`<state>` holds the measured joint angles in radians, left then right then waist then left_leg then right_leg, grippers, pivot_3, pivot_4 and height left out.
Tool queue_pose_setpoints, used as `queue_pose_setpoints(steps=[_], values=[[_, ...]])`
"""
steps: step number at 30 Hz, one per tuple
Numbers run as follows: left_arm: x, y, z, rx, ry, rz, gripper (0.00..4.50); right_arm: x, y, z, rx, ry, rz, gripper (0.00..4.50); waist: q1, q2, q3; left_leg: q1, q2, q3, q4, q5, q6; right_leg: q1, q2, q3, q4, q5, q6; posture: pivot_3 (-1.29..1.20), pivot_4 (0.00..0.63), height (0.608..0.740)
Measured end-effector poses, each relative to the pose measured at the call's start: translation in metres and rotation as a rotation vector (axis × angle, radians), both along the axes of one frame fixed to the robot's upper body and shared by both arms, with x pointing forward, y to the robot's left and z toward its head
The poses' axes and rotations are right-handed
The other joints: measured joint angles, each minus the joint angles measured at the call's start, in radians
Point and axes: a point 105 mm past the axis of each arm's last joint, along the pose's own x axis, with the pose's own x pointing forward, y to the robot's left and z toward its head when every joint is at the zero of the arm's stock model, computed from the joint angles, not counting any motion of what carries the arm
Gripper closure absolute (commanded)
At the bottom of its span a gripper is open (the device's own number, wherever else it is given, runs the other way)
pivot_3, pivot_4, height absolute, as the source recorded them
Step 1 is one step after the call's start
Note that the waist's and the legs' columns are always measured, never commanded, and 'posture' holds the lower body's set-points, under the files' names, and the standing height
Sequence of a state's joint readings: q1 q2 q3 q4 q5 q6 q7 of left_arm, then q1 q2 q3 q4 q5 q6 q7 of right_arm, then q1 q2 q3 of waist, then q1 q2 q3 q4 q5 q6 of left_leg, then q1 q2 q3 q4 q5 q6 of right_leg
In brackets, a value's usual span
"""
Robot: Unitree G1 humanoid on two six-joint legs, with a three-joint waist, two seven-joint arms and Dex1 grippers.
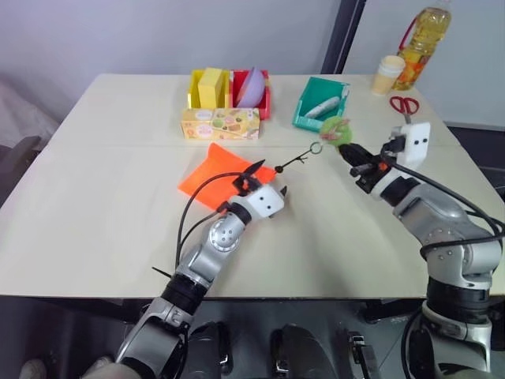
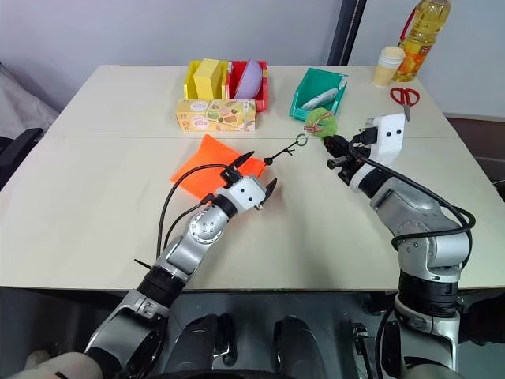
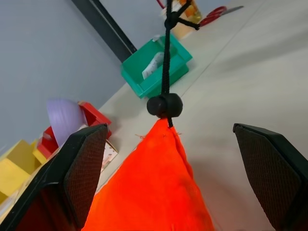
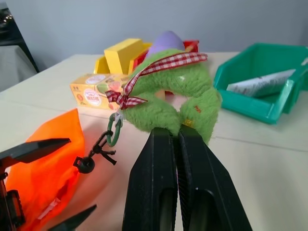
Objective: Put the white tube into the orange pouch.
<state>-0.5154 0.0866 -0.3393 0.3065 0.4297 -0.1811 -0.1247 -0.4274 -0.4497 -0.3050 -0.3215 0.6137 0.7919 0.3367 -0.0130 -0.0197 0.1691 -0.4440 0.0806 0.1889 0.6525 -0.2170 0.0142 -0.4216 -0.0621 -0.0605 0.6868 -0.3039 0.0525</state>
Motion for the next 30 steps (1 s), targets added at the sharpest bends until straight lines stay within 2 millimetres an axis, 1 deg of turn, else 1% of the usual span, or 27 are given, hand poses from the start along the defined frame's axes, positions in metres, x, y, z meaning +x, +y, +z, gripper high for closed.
queue_pose_setpoints(steps=[8, 14, 17, 21, 24, 30], values=[[-0.0019, -0.0076, 0.0062, 0.043, -0.085, -0.038, 0.05, 0.0002, 0.0009, -0.0003, 0.001, 0.002, 0.0, 4.5, 0.001, 0.0, 0.0, 0.0, 0.0, 0.0, 0.0, 0.0, 0.0, 0.0, 0.0, 0.0, 0.0, 0.0, 0.0, 0.0, 0.15, 0.727], [-0.0014, -0.0084, 0.0043, 0.05, -0.092, -0.041, 0.05, -0.0001, 0.0017, -0.0001, 0.005, 0.002, 0.006, 4.5, 0.0, 0.0, 0.0, 0.0, 0.0, 0.0, 0.0, 0.0, 0.0, 0.0, 0.0, 0.0, 0.0, 0.0, 0.0, 0.0, 0.15, 0.727], [-0.0001, -0.008, 0.0013, 0.059, -0.084, -0.038, 0.87, -0.0003, 0.0022, 0.0001, 0.008, 0.001, 0.01, 4.5, 0.0, 0.0, 0.0, 0.0, 0.0, 0.0, 0.0, 0.0, 0.0, 0.0, 0.0, 0.0, 0.0, 0.0, 0.0, 0.0, 0.15, 0.727], [0.0, -0.0094, 0.0014, 0.058, -0.087, -0.046, 2.82, -0.0007, 0.003, 0.0, 0.009, 0.001, 0.016, 4.5, 0.0, 0.0, 0.0, 0.0, 0.0, 0.0, 0.0, 0.0, 0.0, 0.0, 0.0, 0.0, 0.0, 0.0, 0.0, 0.0, 0.15, 0.727], [0.0, -0.0102, 0.0005, 0.056, -0.085, -0.048, 4.44, -0.0025, 0.0053, -0.0016, 0.002, 0.003, 0.025, 4.5, 0.0, 0.0, 0.0, 0.0, 0.0, 0.0, 0.0, 0.0, 0.0, 0.0, 0.0, 0.0, 0.0, 0.0, 0.0, 0.0, 0.15, 0.727], [0.0009, -0.01, 0.0002, 0.053, -0.085, -0.042, 4.48, -0.0034, 0.0088, -0.0044, -0.005, 0.01, 0.036, 4.5, 0.0, 0.0, 0.0, 0.0, 0.0, 0.0, 0.0, 0.0, 0.0, 0.0, 0.0, 0.0, 0.0, 0.0, 0.0, 0.0, 0.15, 0.727]])
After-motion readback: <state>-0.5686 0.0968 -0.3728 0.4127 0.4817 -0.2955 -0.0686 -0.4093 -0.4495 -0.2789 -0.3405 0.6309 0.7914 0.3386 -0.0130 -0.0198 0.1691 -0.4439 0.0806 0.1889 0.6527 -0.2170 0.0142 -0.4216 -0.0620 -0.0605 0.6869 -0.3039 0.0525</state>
